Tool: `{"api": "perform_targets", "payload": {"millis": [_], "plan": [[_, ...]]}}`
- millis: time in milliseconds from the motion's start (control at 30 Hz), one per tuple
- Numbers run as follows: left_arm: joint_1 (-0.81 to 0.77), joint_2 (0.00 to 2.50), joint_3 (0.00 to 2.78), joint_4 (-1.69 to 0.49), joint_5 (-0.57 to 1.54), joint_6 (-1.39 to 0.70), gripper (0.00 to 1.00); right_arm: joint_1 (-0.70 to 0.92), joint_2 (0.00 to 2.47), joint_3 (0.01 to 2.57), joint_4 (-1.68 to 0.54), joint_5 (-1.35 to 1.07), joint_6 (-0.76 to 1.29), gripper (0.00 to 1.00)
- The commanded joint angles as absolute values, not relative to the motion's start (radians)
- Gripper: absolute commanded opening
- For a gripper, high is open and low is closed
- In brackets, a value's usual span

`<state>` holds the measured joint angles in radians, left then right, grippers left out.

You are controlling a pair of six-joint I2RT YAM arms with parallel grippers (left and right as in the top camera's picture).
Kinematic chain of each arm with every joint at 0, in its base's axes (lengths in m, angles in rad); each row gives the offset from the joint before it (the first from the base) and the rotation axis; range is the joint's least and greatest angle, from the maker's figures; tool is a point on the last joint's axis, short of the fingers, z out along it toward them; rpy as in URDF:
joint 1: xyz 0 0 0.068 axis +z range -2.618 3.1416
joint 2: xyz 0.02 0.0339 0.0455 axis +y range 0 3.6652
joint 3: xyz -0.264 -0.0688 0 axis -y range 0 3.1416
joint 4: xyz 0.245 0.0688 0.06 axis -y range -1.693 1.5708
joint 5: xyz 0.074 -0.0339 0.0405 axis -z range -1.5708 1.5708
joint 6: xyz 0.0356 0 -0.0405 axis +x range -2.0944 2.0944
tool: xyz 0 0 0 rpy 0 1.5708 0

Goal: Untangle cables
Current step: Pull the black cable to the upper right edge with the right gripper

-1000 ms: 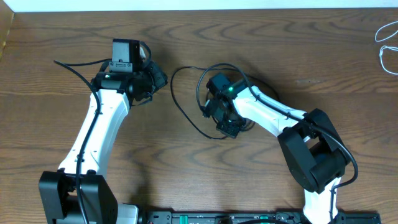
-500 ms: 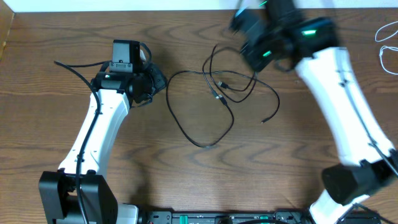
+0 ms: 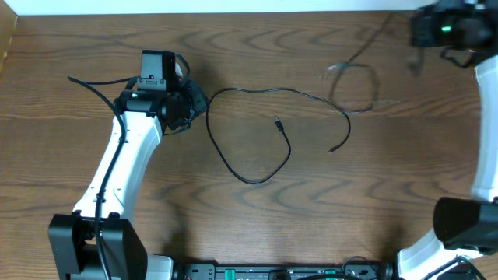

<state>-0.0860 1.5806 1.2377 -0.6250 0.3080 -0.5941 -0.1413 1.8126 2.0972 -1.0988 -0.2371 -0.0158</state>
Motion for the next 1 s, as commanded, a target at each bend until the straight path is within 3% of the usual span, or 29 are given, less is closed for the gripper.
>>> {"api": "perform_targets", "payload": {"millis": [0,400,600,800,967], "plan": [[-0.083,1.581,1.248,-0.628,0.294,-0.576,0.39,-0.26,1.813,2.102,-1.082,-0.113,0.165,0.01],[-0.083,1.581,1.248,-0.628,0.294,-0.576,0.39,-0.522,1.852,2.092,-0.983,0.176,0.278,0.01],[-0.083,1.581,1.248,-0.627,0.294,-0.576,0.39,-0.632,1.923,2.092,-0.916,0.184,0.329,0.01],[-0.083,1.581,1.248,-0.627,0.293,-0.576,0.39,-0.712,2.053,2.092,-0.836,0.066,0.315,0.01],[-0.083,1.581,1.248,-0.627,0.293,-0.577,0.39,-0.726,2.128,2.092,-0.752,-0.199,0.211,0.04]]}}
